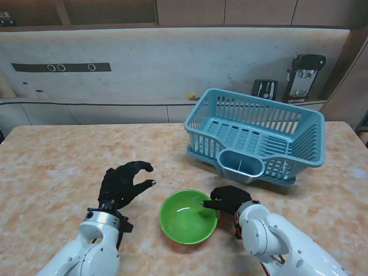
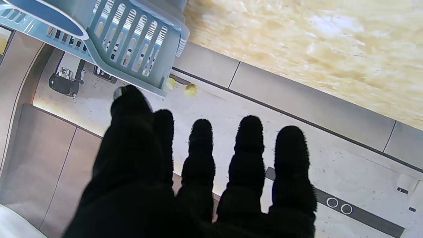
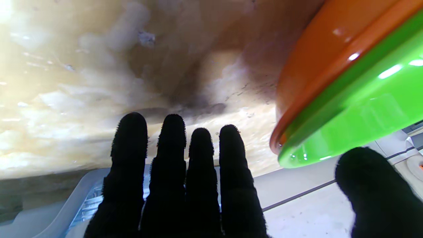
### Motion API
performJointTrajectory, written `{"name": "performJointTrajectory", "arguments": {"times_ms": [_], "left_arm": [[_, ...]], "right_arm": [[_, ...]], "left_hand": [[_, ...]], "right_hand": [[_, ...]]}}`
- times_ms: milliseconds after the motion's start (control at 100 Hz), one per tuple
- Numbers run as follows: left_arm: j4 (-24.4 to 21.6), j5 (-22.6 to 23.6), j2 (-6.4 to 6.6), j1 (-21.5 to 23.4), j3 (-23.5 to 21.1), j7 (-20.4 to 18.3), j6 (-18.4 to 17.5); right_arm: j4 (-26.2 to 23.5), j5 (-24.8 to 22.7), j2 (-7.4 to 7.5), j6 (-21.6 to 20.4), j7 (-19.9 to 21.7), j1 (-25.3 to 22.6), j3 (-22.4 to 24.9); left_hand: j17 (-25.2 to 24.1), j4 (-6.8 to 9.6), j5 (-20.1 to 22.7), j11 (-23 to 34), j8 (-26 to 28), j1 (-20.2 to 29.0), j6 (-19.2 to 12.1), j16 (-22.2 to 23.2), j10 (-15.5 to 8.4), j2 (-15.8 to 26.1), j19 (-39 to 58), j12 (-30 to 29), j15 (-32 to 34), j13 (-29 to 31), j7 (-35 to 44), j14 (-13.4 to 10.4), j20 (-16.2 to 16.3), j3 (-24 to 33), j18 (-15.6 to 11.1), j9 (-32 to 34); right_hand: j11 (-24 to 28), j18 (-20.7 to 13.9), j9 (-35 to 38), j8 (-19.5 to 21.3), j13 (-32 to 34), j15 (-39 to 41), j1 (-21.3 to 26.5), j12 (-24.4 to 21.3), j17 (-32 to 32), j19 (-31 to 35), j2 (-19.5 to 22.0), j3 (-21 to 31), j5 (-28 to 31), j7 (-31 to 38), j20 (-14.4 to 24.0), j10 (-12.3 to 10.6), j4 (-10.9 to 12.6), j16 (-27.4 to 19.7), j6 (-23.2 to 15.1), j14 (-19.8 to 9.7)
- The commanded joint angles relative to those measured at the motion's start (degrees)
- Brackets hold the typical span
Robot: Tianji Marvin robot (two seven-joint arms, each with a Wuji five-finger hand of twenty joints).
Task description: Stack bowls and put them on the dishrack
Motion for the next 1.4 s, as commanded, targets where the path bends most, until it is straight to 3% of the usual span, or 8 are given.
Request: {"name": "performJointTrajectory", "arguments": {"times_ms": [0, 220, 470, 530, 620, 800, 940, 1390], "left_arm": [[0.0, 0.0, -0.09, 0.1, -0.1, -0.9, 0.3], [0.1, -0.1, -0.14, 0.0, -0.2, -0.6, 0.3], [0.3, -0.2, -0.16, -0.1, -0.2, -0.6, 0.2], [0.3, -0.3, -0.15, -0.1, -0.2, -0.6, 0.1], [0.5, -0.3, -0.15, -0.2, -0.1, -0.7, 0.0], [0.6, -0.4, -0.14, -0.3, -0.1, -0.7, 0.0], [0.6, -0.4, -0.17, -0.3, -0.1, -0.6, 0.1], [0.5, -0.3, -0.23, 0.0, -0.3, -0.2, 0.1]], "right_arm": [[1.0, 0.2, -0.73, 0.4, 1.0, 0.7, -0.9], [3.3, 2.5, -0.96, 1.0, 1.0, 3.2, -3.4], [5.0, 3.6, -0.98, 0.7, 1.7, 5.5, -6.5], [5.6, 3.9, -1.01, 0.5, 1.7, 6.1, -7.2], [6.2, 4.8, -1.14, 0.4, 1.7, 6.8, -8.0], [7.1, 7.0, -1.87, 0.0, -0.3, 6.8, -7.7], [7.0, 8.8, -2.44, -0.7, -2.1, 5.7, -6.1], [5.8, 10.5, -3.69, -4.4, -7.8, 2.1, -2.3]], "left_hand": [[-0.4, 1.54, 1.4, -0.1, 1.7, 1.4, -2.0, 0.8, -0.1, 1.7, 0.5, 0.2, 0.5, 0.3, 0.8, 0.3, 0.7, -0.9, 0.7, 1.0], [-0.3, 1.55, 1.4, 0.0, 1.6, 1.4, -2.0, 1.0, -0.1, 1.7, 0.8, 0.3, 0.6, 0.3, 1.0, 0.3, 0.8, -0.9, 0.7, 1.1], [-0.3, 1.54, 1.4, 0.1, 1.5, 1.3, -2.0, 1.1, -0.1, 1.8, 1.0, 0.4, 0.7, 0.4, 1.2, 0.4, 0.9, -0.9, 0.7, 1.1], [-0.3, 1.56, 1.3, 0.1, 1.5, 1.3, -2.0, 1.1, -0.2, 1.9, 1.1, 0.4, 0.7, 0.4, 1.2, 0.2, 1.0, -0.9, 0.7, 1.2], [-0.2, 1.54, 1.4, 0.1, 1.5, 1.3, -1.9, 1.2, -0.1, 1.8, 1.1, 0.4, 0.8, 0.5, 1.2, 0.4, 1.0, -0.9, 0.7, 1.2], [-0.2, 1.52, 1.3, 0.1, 1.5, 1.2, -2.0, 1.2, -0.2, 1.9, 1.2, 0.4, 0.8, 0.5, 1.3, 0.3, 1.0, -0.9, 0.6, 1.2], [-0.2, 1.52, 1.4, 0.1, 1.5, 1.3, -2.0, 1.2, -0.2, 2.0, 1.2, 0.5, 0.8, 0.4, 1.4, 0.3, 1.0, -0.9, 0.6, 1.3], [-0.3, 1.52, 1.4, 0.2, 1.4, 1.3, -2.0, 1.3, -0.2, 2.0, 1.3, 0.5, 0.9, 0.5, 1.5, 0.4, 1.1, -0.9, 0.6, 1.3]], "right_hand": [[1.8, -1.3, -0.4, 1.3, 1.4, 2.5, -1.1, 1.6, 1.7, 2.7, 0.4, 1.0, 1.4, 0.6, -0.8, 0.7, -0.3, 2.4, 0.0, 0.0], [7.5, -5.2, 3.2, 5.0, 5.2, 11.6, 3.1, 4.8, 8.7, 7.1, -1.8, 2.2, 4.9, 5.0, -1.1, -0.6, 0.7, 6.9, -2.5, -1.6], [12.3, -10.0, 8.7, 8.5, 11.8, 19.2, 15.4, 7.6, 17.5, 10.8, -6.0, 2.3, 8.0, 11.3, -2.8, -3.5, 5.6, 9.5, -7.7, -5.1], [13.0, -10.8, 9.6, 4.3, 12.9, 20.1, 19.0, 8.1, 19.0, 11.3, -10.0, 5.4, 6.6, 16.7, -3.7, -4.2, 3.4, 9.7, -9.5, -5.7], [13.9, -12.2, 10.4, -0.3, 14.1, 21.2, 24.7, 8.5, 20.5, 11.6, -14.2, 8.2, 3.9, 24.5, -4.0, -4.9, 2.7, 10.0, -11.8, -6.7], [11.5, -13.4, 13.3, 0.9, 15.5, 21.8, 34.1, 15.6, 22.5, 10.5, -16.7, 14.1, 3.7, 28.8, -4.1, -6.6, 6.1, 10.6, -15.9, -7.4], [12.3, -13.8, 14.9, 6.7, 16.9, 22.6, 38.4, 17.1, 24.0, 10.3, -18.9, 25.3, 7.5, 27.4, -3.3, -8.7, 1.1, 11.2, -18.0, -7.4], [17.0, -12.2, 18.5, 16.8, 18.9, 26.5, 44.7, 19.6, 25.5, 12.8, -18.8, 27.7, 14.6, 33.6, -6.4, -13.6, -0.6, 13.8, -23.3, -9.1]]}}
